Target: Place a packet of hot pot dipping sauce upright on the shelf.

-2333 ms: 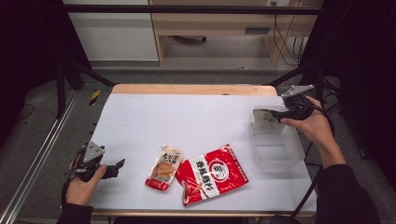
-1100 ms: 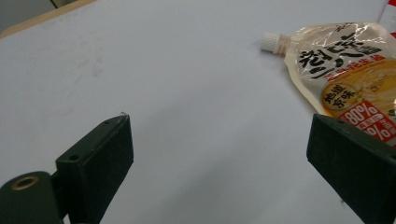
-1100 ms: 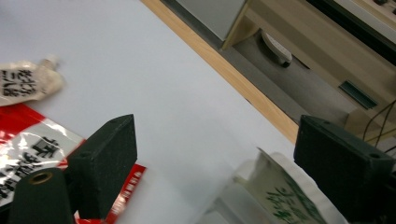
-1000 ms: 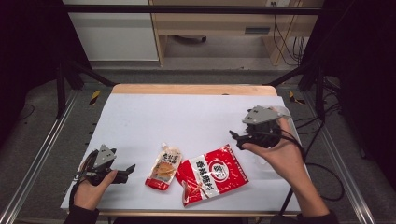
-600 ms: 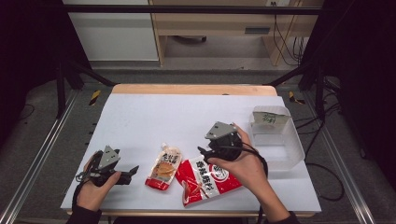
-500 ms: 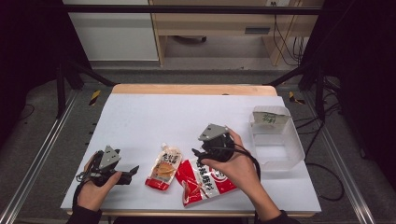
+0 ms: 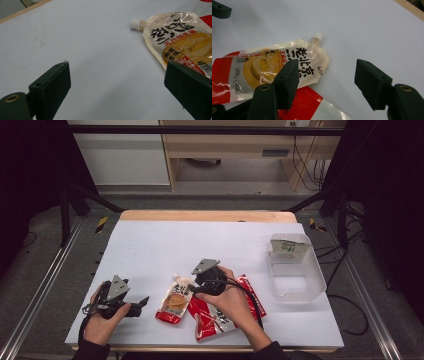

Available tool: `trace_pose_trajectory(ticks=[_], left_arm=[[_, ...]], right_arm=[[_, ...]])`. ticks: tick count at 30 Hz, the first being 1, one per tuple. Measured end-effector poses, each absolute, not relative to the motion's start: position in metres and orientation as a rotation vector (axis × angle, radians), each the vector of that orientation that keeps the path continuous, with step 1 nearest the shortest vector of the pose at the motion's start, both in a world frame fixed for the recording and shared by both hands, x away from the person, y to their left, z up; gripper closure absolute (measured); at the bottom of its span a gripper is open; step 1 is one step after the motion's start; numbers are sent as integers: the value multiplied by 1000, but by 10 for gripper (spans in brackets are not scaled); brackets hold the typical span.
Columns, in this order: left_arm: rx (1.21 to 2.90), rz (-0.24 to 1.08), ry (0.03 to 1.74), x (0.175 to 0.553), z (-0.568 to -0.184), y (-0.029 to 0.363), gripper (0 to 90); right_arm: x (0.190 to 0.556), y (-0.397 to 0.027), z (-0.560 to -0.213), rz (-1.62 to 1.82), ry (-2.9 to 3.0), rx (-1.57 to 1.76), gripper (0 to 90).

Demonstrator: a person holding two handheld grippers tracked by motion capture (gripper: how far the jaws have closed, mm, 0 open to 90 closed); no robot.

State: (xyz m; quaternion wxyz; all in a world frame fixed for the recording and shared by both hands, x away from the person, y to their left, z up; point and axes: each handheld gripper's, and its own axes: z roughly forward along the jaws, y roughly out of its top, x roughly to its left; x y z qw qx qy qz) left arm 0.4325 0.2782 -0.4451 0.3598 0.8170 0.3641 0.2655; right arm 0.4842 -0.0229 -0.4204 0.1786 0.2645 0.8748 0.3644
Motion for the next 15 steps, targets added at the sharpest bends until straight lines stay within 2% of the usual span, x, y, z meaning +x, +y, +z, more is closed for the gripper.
trace_pose_trajectory(ticks=[8,15], left_arm=[[2106,688,932,436,-445,276,73],[2101,692,931,436,-444,276,74]], right_arm=[[491,-15,-432,1028,2524,774,461],[501,-1,-451,979,2578,791,483]])
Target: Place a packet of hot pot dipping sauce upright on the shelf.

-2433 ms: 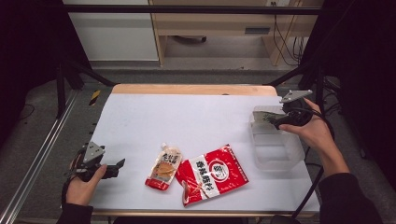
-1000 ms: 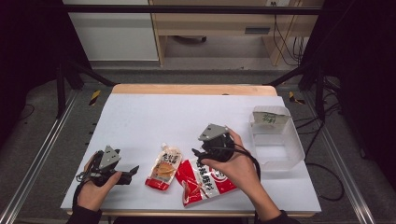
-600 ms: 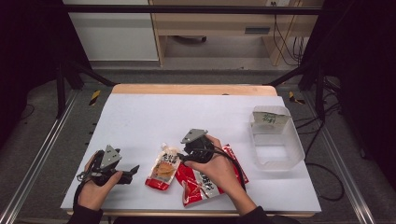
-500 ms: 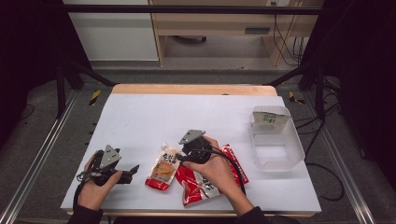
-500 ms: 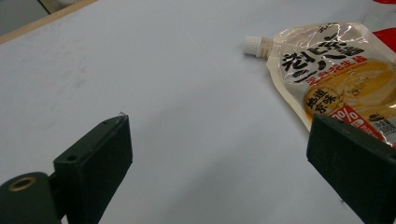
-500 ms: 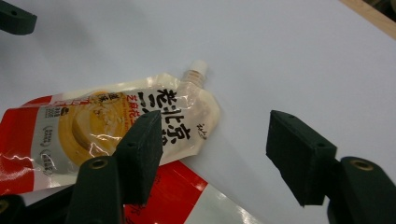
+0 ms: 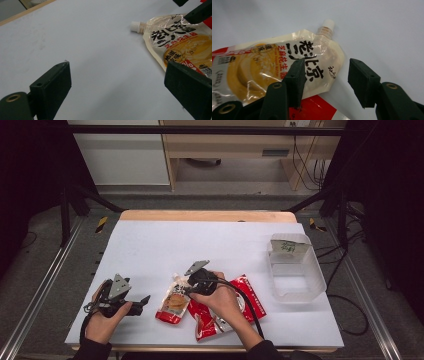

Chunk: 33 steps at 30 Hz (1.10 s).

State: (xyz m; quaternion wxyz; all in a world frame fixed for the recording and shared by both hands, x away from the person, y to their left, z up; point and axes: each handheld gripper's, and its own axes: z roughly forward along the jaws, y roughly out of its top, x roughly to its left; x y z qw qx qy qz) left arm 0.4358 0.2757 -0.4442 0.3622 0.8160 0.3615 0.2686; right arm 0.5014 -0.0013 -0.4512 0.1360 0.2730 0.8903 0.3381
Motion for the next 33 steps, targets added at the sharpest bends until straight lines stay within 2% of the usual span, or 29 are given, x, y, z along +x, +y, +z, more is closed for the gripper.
trace_pose_trajectory(ticks=[18,26,33], left_arm=[[2104,689,925,437,-445,273,75],[2110,680,921,438,-446,271,76],[2113,681,914,437,-445,271,77]], right_arm=[[513,2,-468,1000,2602,909,493],[509,2,-471,1022,2607,956,583],[503,6,-470,1002,2619,899,778]])
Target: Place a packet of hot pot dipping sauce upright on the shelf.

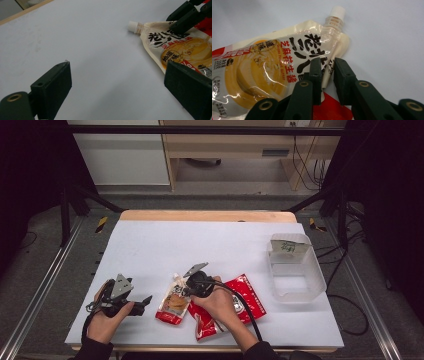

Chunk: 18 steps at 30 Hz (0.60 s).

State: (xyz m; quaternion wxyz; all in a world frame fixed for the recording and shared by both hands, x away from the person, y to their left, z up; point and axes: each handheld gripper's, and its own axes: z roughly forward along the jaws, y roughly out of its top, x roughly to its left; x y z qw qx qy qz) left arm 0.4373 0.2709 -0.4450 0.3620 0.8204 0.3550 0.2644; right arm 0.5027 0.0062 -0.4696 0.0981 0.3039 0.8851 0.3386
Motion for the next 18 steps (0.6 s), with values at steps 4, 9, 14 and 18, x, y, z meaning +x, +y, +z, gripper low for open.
trace_pose_trajectory(ticks=[4,9,14,18], left_arm=[[2112,677,914,438,-445,271,78],[2107,672,896,437,-441,272,80],[2069,652,879,436,-435,274,85],[2059,640,860,435,-429,276,95]], right_arm=[[503,6,-467,1030,2607,890,849],[498,7,-453,1099,2562,830,879],[490,8,-433,1168,2517,748,885],[483,9,-416,1217,2483,689,887]])
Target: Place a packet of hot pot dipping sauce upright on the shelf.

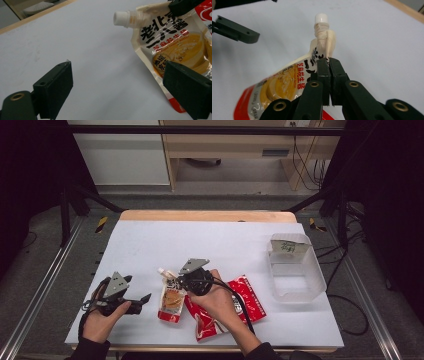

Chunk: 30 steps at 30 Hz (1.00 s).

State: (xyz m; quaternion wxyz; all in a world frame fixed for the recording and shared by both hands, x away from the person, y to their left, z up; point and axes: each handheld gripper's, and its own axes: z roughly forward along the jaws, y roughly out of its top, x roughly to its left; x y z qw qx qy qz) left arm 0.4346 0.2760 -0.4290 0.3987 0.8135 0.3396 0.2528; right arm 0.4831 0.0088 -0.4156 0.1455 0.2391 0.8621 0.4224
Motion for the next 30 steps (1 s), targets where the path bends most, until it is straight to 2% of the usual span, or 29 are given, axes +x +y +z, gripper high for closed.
trace_pose_trajectory(ticks=[9,30], left_arm=[[2017,621,773,431,-403,272,132],[2052,531,650,440,-392,257,368]], right_arm=[[468,10,-391,1286,2455,554,888],[450,17,-377,1352,2453,393,888]])
